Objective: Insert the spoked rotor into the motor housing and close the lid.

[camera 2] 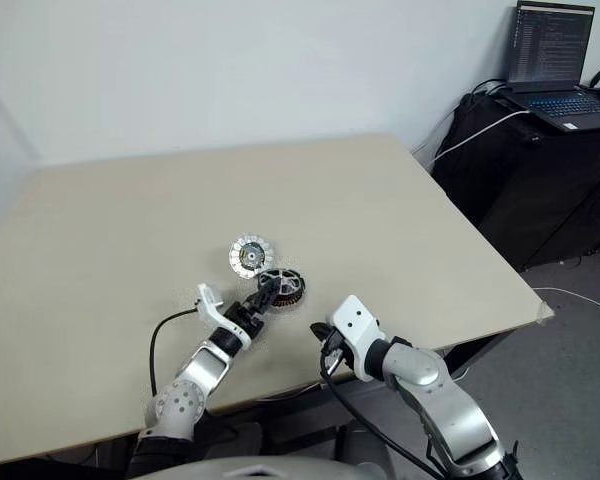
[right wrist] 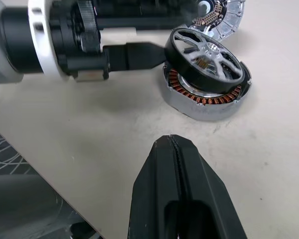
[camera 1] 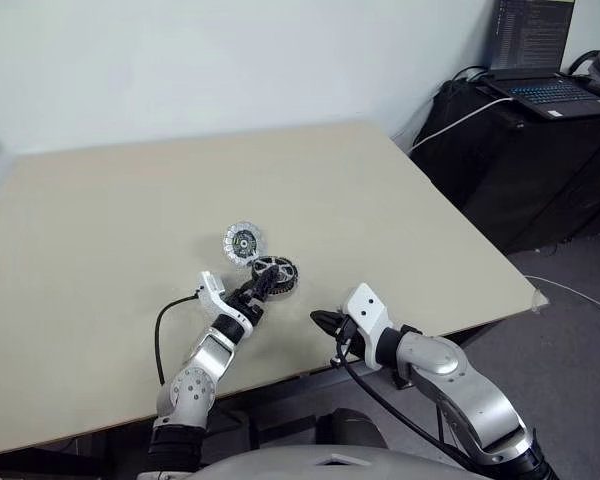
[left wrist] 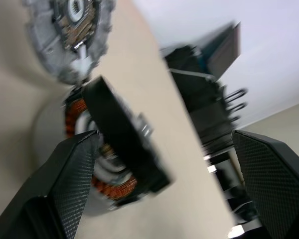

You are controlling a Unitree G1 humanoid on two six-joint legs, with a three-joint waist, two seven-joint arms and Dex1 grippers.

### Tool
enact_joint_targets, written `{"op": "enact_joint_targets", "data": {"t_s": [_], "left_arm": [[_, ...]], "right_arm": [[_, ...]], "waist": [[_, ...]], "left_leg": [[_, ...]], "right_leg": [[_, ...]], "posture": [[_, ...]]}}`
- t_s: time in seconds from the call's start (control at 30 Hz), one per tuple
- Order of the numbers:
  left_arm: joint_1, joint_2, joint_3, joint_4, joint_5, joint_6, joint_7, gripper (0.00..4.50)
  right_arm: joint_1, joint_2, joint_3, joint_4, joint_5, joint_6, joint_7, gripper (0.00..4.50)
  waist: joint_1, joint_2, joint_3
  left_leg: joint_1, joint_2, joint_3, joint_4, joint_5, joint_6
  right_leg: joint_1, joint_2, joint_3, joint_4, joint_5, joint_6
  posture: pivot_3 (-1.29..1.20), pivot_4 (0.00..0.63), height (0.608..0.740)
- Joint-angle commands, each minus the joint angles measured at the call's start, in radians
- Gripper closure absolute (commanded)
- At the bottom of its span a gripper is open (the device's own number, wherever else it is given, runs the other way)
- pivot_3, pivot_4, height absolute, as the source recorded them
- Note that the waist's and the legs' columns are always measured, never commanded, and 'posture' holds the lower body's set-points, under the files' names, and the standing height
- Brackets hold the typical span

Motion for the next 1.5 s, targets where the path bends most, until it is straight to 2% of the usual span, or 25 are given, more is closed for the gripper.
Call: {"op": "enact_joint_targets", "data": {"t_s": [0.03, 0.37, 0.6, 0.7, 0.83, 1.03, 1.1, 1.23, 1.5], "left_arm": [[0.002, -0.012, -0.031, -0.034, 0.108, -0.063, 0.022, 0.01], [0.060, 0.011, -0.045, -0.085, 0.272, -0.228, -0.003, 0.01], [0.089, -0.004, -0.039, -0.115, 0.246, -0.298, -0.083, 0.01], [0.102, 0.008, -0.038, -0.122, 0.264, -0.304, -0.083, 0.62], [0.140, 0.036, -0.018, -0.133, 0.294, -0.318, -0.068, 1.97], [0.220, 0.110, -0.030, -0.142, 0.452, -0.409, -0.044, 3.99], [0.242, 0.119, -0.034, -0.151, 0.493, -0.439, -0.026, 4.48], [0.265, 0.141, -0.066, -0.149, 0.565, -0.533, -0.041, 4.48], [0.284, 0.191, -0.137, -0.150, 0.655, -0.578, -0.058, 4.48]], "right_arm": [[-0.016, 0.006, -0.010, -0.015, 0.010, -0.018, 0.003, 4.50], [-0.021, 0.029, -0.017, 0.010, 0.009, -0.027, -0.008, 4.50], [-0.031, 0.036, -0.012, 0.028, 0.009, -0.031, -0.002, 4.50], [-0.036, 0.035, -0.012, 0.032, 0.009, -0.032, -0.001, 4.50], [-0.042, 0.049, -0.017, 0.046, -0.002, -0.041, -0.021, 4.50], [-0.097, 0.138, -0.005, 0.148, -0.074, -0.048, -0.136, 4.50], [-0.124, 0.171, 0.002, 0.187, -0.086, -0.055, -0.153, 4.50], [-0.207, 0.236, 0.030, 0.297, -0.113, -0.071, -0.167, 4.50], [-0.444, 0.359, 0.072, 0.584, -0.159, -0.151, -0.156, 4.50]], "waist": [[0.000, 0.000, 0.000], [0.000, 0.001, -0.001], [0.001, 0.001, 0.000], [0.001, 0.001, 0.000], [-0.001, 0.001, 0.000], [-0.001, 0.002, 0.000], [-0.001, 0.003, 0.001], [0.000, 0.005, 0.002], [-0.005, 0.010, 0.005]], "left_leg": [[0.000, 0.000, 0.000, 0.000, 0.000, 0.000], [0.000, 0.002, 0.000, 0.000, 0.000, 0.000], [0.000, 0.001, 0.000, 0.000, -0.001, 0.000], [0.000, 0.001, 0.000, 0.000, -0.001, 0.000], [0.000, 0.001, 0.000, 0.000, -0.001, 0.000], [0.000, 0.001, 0.001, 0.000, -0.001, 0.000], [0.000, 0.001, 0.001, 0.000, -0.001, 0.000], [0.000, 0.001, 0.002, -0.001, -0.001, 0.000], [0.000, 0.002, 0.003, -0.002, -0.001, 0.000]], "right_leg": [[0.000, 0.000, 0.000, 0.000, 0.000, 0.000], [-0.001, 0.001, 0.000, 0.000, 0.000, 0.000], [-0.001, -0.001, -0.001, 0.000, 0.000, 0.000], [-0.001, -0.001, -0.001, 0.000, 0.000, 0.000], [-0.001, -0.001, -0.001, 0.000, 0.000, 0.000], [-0.001, -0.001, -0.001, 0.000, 0.000, 0.000], [-0.001, -0.001, -0.001, 0.000, 0.000, 0.000], [-0.002, -0.002, -0.001, 0.000, 0.000, 0.000], [-0.003, -0.001, -0.001, 0.001, 0.000, 0.000]], "posture": [[0.00, 0.000, 0.740], [0.00, 0.000, 0.740], [0.00, 0.000, 0.740], [0.00, 0.000, 0.740], [0.00, 0.000, 0.740], [0.00, 0.000, 0.740], [0.00, 0.000, 0.740], [0.00, 0.000, 0.740], [0.00, 0.000, 0.740]]}}
